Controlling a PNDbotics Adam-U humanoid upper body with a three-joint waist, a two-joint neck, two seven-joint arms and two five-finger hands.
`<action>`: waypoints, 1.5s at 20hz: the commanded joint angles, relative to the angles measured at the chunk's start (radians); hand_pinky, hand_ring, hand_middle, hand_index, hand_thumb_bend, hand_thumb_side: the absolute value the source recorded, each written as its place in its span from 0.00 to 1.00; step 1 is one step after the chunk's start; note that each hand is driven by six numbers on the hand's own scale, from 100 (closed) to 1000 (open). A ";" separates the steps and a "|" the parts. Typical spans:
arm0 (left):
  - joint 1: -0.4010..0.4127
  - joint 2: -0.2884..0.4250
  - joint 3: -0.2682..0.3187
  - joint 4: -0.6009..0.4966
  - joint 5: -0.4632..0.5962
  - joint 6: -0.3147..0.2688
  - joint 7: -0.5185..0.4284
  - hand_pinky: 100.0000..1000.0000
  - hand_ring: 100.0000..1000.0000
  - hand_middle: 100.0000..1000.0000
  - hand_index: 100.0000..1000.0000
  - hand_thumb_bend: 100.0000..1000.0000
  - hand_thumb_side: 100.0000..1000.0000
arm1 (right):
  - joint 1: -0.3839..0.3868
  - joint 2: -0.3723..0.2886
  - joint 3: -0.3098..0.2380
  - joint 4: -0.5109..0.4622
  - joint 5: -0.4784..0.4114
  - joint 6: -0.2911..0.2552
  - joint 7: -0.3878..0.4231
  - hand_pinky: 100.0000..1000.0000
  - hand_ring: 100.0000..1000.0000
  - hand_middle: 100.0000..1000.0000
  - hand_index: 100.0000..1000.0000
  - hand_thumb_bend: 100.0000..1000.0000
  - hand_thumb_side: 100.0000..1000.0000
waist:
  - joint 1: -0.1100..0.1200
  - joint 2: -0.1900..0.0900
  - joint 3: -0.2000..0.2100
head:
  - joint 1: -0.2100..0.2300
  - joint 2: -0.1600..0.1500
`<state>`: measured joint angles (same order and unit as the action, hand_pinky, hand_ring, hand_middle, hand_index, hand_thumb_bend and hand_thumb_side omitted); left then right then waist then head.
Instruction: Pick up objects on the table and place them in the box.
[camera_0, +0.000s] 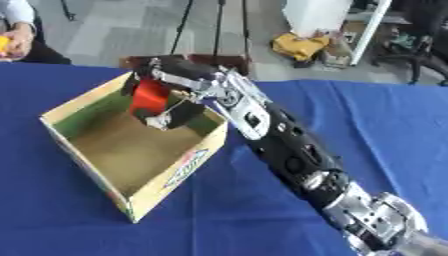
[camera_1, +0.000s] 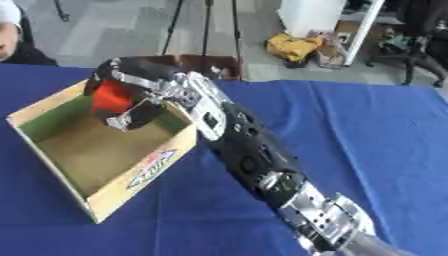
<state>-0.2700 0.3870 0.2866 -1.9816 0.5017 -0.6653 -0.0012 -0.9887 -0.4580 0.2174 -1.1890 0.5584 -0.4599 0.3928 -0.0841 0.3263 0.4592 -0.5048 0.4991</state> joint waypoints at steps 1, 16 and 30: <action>-0.015 0.015 0.001 -0.018 0.006 0.001 -0.006 0.46 0.71 0.82 0.88 0.00 0.87 | -0.024 0.003 0.001 0.023 0.033 -0.036 -0.014 0.29 0.30 0.54 0.74 0.00 0.00 | -0.013 -0.016 0.005 | -0.013 -0.014; -0.024 0.010 0.008 -0.018 0.003 0.008 -0.009 0.46 0.71 0.82 0.88 0.00 0.88 | 0.009 0.039 0.020 0.074 0.150 -0.149 -0.007 0.35 0.37 0.65 0.78 0.00 0.00 | -0.023 -0.004 0.001 | -0.012 -0.015; -0.021 0.005 0.009 -0.018 -0.001 0.014 -0.010 0.46 0.71 0.82 0.88 0.00 0.88 | 0.017 0.030 0.002 0.040 0.045 -0.226 0.076 0.71 0.72 0.88 0.88 0.53 0.48 | -0.019 -0.006 -0.006 | -0.021 -0.023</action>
<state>-0.2824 0.3777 0.2875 -1.9816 0.5021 -0.6543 -0.0111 -0.9570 -0.4089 0.2334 -1.1238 0.6280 -0.6751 0.4547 -0.0982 0.3274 0.4526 -0.5223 0.4900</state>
